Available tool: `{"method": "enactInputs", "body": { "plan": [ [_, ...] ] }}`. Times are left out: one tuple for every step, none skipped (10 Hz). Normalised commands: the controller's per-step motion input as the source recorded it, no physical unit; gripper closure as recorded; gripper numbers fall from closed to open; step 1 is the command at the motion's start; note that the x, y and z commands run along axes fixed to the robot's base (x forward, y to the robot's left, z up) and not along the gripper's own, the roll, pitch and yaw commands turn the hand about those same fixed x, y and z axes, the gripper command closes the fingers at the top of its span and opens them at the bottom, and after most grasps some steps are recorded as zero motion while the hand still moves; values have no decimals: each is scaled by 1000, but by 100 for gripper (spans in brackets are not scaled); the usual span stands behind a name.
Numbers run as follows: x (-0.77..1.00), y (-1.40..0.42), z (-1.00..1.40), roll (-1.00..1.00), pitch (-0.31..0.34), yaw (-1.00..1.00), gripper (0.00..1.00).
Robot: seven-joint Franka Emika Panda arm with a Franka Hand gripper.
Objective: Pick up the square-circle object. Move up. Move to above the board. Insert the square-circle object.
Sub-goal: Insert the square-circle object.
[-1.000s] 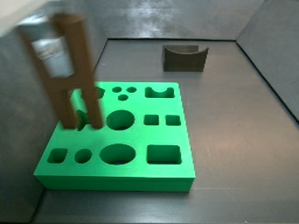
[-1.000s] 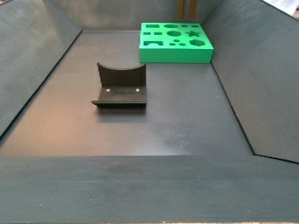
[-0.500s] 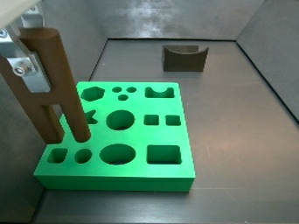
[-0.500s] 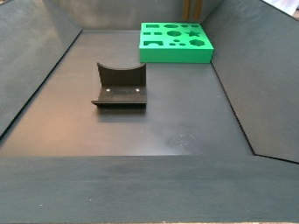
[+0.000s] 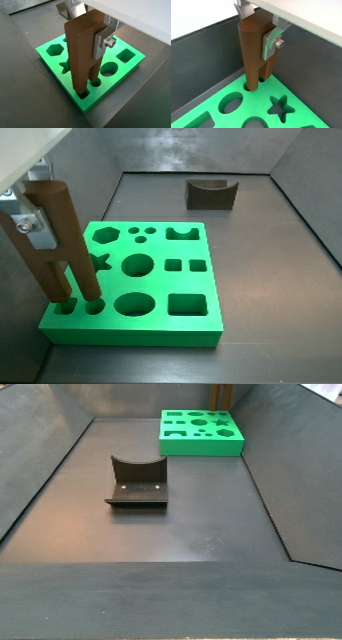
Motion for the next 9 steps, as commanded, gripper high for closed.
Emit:
{"method": "enactInputs", "body": {
  "plan": [
    [49, -23, -143, 114, 59, 0, 100],
    [29, -154, -197, 140, 9, 0, 100],
    [66, -114, -186, 103, 0, -26, 100],
    [123, -131, -160, 80, -37, -63, 100],
    [71, -151, -80, 29, -224, -97, 100],
    [0, -17, -49, 0, -283, -71, 100],
    [-77, 0, -31, 0, -191, 0, 100],
    [-146, 0, -60, 0, -164, -40, 100],
    [-66, 0, -149, 0, -117, -177, 100]
  ]
}}
